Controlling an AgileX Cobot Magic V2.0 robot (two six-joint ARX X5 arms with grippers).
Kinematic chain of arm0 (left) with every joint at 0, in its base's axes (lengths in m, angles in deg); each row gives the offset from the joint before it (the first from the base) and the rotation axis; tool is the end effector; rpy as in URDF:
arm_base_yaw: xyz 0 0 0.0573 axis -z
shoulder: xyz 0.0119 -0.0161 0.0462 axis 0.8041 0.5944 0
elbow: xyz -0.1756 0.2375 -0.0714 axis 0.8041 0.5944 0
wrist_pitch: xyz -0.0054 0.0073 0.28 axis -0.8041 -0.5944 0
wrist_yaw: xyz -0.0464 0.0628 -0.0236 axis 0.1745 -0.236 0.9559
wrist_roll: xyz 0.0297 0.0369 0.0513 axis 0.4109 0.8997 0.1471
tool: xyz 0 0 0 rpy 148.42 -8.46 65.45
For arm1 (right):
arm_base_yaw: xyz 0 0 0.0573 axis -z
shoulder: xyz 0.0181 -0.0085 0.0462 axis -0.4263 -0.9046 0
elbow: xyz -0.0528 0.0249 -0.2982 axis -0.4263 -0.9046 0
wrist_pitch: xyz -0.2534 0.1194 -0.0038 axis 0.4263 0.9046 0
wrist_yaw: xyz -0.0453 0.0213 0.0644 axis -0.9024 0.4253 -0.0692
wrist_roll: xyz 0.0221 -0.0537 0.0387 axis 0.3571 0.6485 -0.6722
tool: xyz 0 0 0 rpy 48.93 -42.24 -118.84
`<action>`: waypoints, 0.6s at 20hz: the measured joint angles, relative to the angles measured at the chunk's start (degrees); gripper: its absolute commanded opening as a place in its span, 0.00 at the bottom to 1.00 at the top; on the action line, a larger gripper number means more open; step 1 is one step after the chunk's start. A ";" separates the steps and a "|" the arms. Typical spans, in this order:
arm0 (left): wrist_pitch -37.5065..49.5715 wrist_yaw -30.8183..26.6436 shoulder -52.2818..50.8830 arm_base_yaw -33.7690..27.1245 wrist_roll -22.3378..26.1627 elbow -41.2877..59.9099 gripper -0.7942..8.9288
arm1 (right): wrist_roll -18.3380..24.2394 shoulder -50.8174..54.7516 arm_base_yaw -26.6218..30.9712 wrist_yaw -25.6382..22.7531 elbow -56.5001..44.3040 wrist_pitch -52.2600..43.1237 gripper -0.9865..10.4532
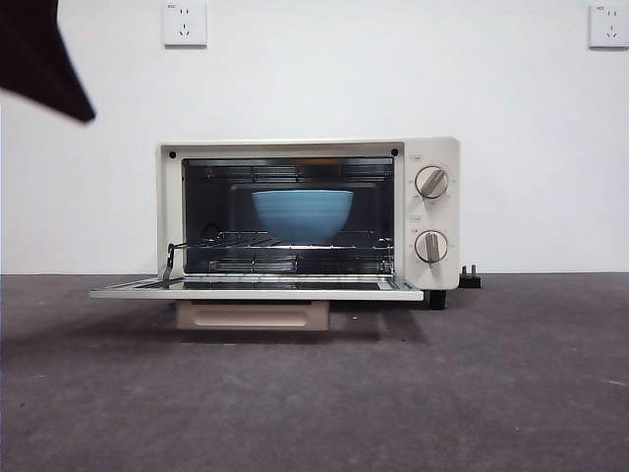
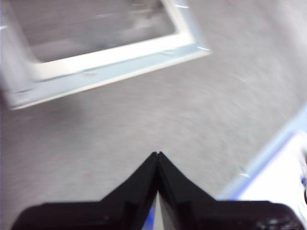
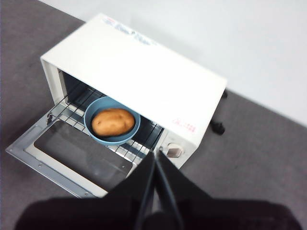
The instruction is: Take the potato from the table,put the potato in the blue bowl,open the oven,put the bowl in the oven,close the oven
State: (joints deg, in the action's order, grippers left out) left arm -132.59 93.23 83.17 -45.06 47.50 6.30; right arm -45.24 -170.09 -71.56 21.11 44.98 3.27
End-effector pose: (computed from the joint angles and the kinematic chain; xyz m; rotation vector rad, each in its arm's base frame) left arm 0.2443 -0.0658 0.3038 -0.2108 1.0224 -0.6713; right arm 0.2099 0.1855 0.5736 -0.3786 0.4825 0.3404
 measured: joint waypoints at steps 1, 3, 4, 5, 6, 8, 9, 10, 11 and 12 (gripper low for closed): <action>0.24 0.94 2.58 -2.27 0.52 0.02 0.07 | 1.42 1.27 0.72 0.66 0.00 0.00 0.08; 1.46 2.51 7.56 -5.05 0.94 0.00 0.07 | 2.71 3.13 2.78 2.64 0.00 0.00 0.08; 2.16 3.04 9.92 -5.81 0.94 0.00 0.07 | 2.93 3.72 3.91 3.37 0.00 0.00 0.08; 3.26 3.56 12.92 -6.56 0.90 0.00 0.07 | 3.08 4.17 5.05 3.82 0.00 0.00 0.08; 4.13 4.04 15.30 -6.99 0.79 0.00 0.07 | 3.15 4.48 5.68 3.85 -0.02 0.02 0.08; 6.05 5.42 20.28 -7.74 -0.22 0.00 0.07 | 3.19 5.49 5.95 3.98 -0.66 0.00 0.08; 6.60 5.49 22.36 -7.98 -0.68 0.00 0.07 | 3.30 6.08 5.95 4.02 -1.22 0.02 0.08; 6.95 5.49 24.28 -8.11 -0.94 0.00 0.07 | 3.39 6.75 5.90 4.04 -2.16 0.02 0.08; 7.13 5.49 25.99 -8.15 -1.14 0.00 0.07 | 3.52 7.72 5.90 4.04 -3.54 0.02 0.08; 7.67 5.51 27.43 -8.24 -1.68 0.00 0.07 | 3.80 8.87 5.90 4.04 -5.33 0.02 0.08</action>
State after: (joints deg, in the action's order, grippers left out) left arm -124.91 98.74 110.60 -53.30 45.81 6.30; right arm -41.44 -161.21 -65.66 25.16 39.64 3.29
